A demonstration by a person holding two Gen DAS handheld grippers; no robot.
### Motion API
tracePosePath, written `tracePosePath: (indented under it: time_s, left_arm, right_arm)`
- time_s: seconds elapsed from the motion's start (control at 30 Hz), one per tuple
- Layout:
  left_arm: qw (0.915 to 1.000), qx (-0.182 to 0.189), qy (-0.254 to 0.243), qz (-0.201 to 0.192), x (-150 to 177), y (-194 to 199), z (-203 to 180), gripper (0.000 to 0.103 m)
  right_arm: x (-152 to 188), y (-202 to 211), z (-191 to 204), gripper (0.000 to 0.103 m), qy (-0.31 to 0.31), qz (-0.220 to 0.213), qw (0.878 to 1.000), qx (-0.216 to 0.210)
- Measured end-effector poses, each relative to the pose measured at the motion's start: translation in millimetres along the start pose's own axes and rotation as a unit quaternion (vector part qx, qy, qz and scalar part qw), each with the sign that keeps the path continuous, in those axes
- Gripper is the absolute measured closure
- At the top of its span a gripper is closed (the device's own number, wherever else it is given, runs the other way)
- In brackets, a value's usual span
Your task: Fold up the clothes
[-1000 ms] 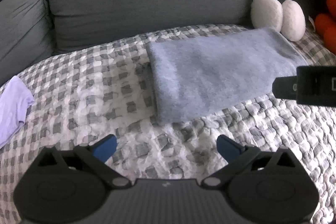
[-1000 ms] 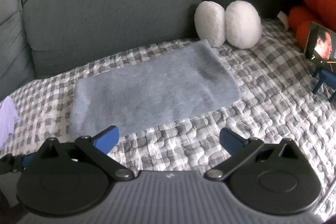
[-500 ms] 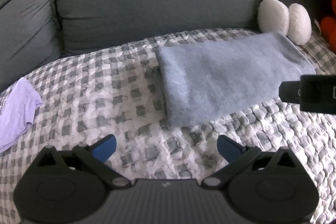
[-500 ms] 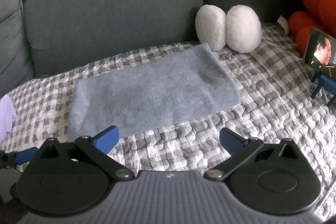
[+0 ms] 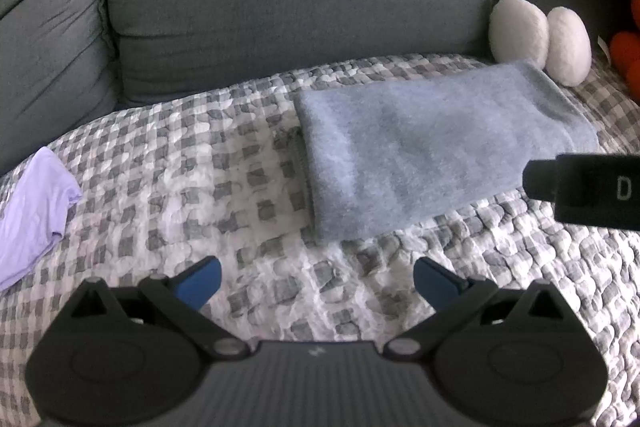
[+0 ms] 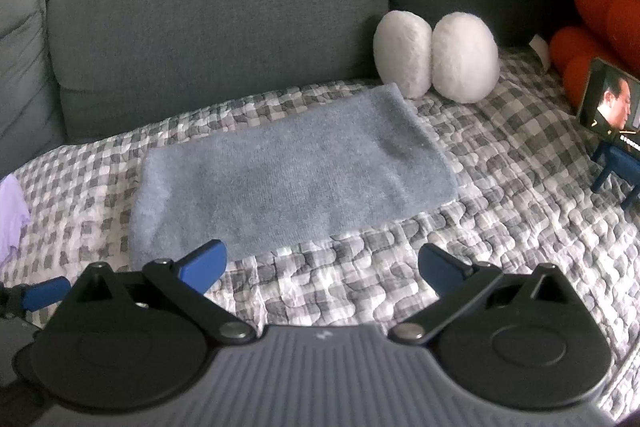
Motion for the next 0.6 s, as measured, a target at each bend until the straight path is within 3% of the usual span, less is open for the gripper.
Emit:
tracePosePath:
  time_s: [0.6]
  left_arm:
    - [0.9999, -0.004, 0.004, 0.009, -0.7, -3.0, 0.2, 0.001]
  right_arm:
    - [-0.8, -2.2, 3.3, 0.000, 0.010, 0.002, 1.000, 0.005]
Point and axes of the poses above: each gripper's, at about its wrist camera, not at the fingertips, and y roughly against the way its jaws point, z to its left, x to its underside, the point moved 5 cm from there along -y, roughly the way its jaws point, and after that the axes turned 4 degrees about -x, right-handed, at the moved point
